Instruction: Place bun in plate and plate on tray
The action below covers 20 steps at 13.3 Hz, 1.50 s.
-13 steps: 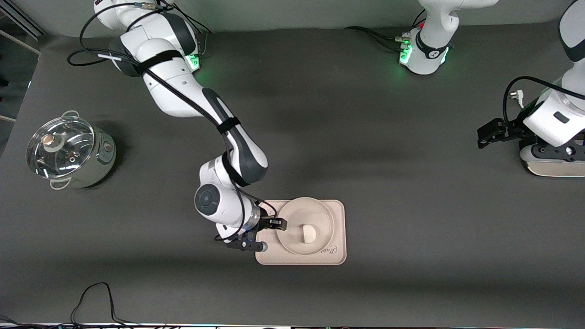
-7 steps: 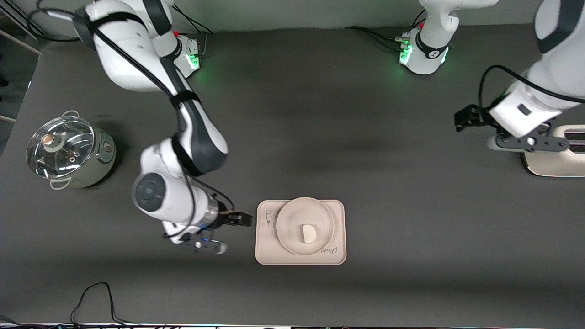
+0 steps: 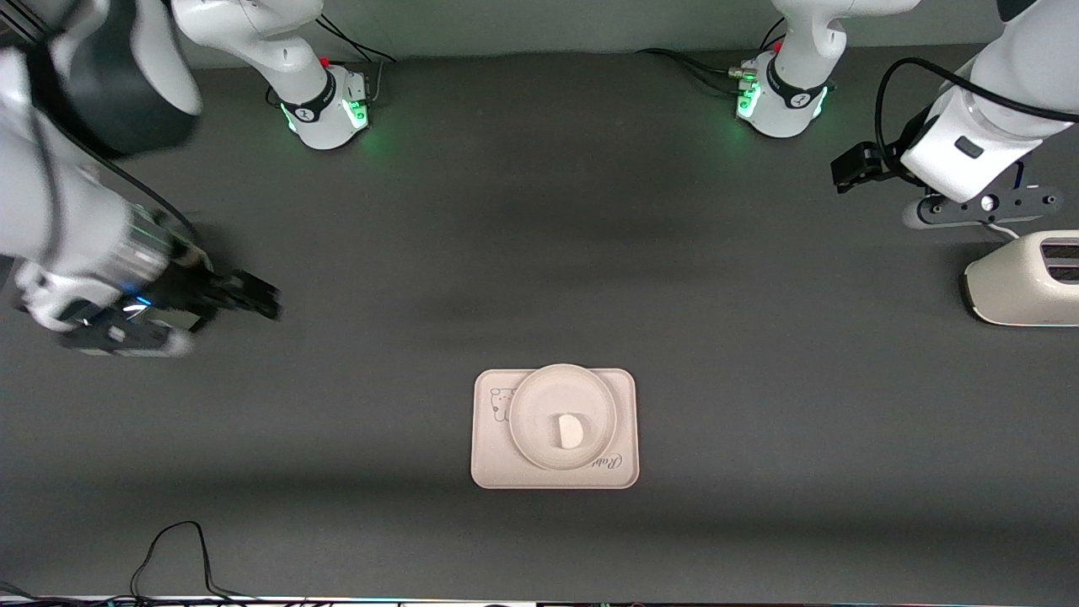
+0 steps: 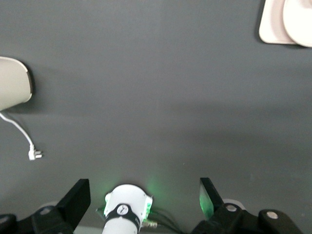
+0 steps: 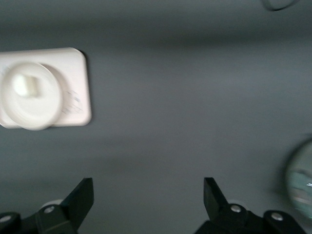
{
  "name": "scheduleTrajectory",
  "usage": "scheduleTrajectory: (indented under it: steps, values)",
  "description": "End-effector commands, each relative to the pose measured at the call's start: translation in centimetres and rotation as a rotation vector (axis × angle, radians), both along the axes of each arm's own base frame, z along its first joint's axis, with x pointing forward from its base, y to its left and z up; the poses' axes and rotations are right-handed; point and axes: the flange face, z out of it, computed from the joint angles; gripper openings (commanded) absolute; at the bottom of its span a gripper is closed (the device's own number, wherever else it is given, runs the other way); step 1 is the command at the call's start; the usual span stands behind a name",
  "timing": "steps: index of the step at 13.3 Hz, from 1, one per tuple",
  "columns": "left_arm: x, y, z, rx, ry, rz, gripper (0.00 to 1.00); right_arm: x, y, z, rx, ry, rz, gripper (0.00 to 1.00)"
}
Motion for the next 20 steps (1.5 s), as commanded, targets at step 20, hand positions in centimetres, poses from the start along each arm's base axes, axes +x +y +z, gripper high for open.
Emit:
scheduleTrajectory:
  steps: [20]
  values:
    - [2.8, 4.2, 2.8, 0.044, -0.114, -0.051, 1.00, -3.3, -11.3, 2.6, -0.063, 0.034, 0.018, 1.00]
